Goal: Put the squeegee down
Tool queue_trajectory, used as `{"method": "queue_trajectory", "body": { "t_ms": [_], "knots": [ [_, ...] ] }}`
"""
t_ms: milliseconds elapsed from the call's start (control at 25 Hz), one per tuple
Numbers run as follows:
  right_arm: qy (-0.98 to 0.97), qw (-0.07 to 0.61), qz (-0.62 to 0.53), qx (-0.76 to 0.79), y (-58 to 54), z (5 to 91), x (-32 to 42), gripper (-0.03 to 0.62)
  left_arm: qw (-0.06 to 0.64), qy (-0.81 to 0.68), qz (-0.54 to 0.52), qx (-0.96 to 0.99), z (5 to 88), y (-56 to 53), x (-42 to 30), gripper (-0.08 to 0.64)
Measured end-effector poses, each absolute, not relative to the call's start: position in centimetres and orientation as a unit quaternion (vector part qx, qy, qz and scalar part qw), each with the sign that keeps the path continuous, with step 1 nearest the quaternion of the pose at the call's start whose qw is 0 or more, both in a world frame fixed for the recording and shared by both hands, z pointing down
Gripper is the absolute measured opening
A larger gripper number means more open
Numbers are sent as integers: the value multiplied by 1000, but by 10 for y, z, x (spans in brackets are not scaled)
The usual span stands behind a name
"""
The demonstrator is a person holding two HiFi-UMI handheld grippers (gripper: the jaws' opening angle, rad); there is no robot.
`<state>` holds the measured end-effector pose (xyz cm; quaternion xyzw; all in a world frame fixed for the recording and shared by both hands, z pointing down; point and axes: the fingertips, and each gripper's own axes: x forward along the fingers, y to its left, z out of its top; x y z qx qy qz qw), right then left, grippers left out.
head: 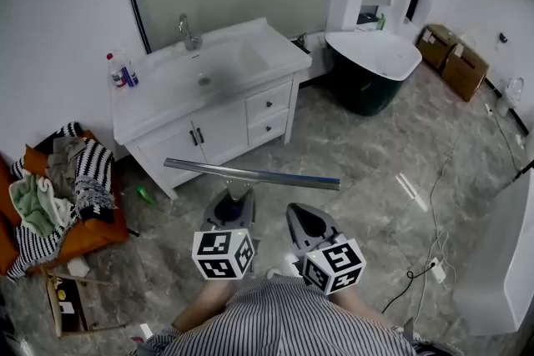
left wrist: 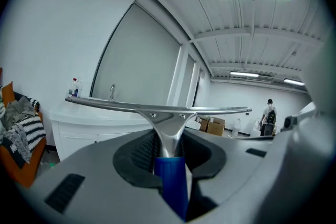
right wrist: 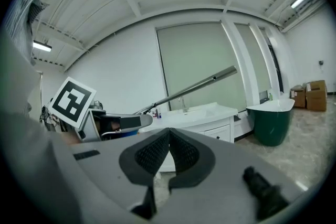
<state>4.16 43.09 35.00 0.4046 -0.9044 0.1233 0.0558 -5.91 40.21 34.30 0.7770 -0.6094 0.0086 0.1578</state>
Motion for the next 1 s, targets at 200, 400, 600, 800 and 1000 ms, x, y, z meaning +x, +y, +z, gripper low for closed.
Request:
{"method": "queue_trajectory", "body": {
  "t_ms": [200, 400, 600, 800, 1000],
  "knots": [
    [-906, 44, 142, 395, 391, 351, 50, 15, 164, -619, 14, 768, 351, 368, -50, 115],
    [-908, 51, 162, 382, 377, 366, 48, 15, 186, -625, 24, 758, 365, 348, -52, 115],
    [-901, 44, 181, 391, 354, 372, 53, 15, 195, -619, 37, 760, 375, 325, -50, 115],
    [-896, 39, 187, 402, 323, 375, 52, 15, 197, -610, 42, 766, 379, 290, -50, 115],
    [-891, 29, 182, 416, 278, 370, 50, 15, 201, -600, 36, 774, 379, 242, -53, 115]
  ]
}}
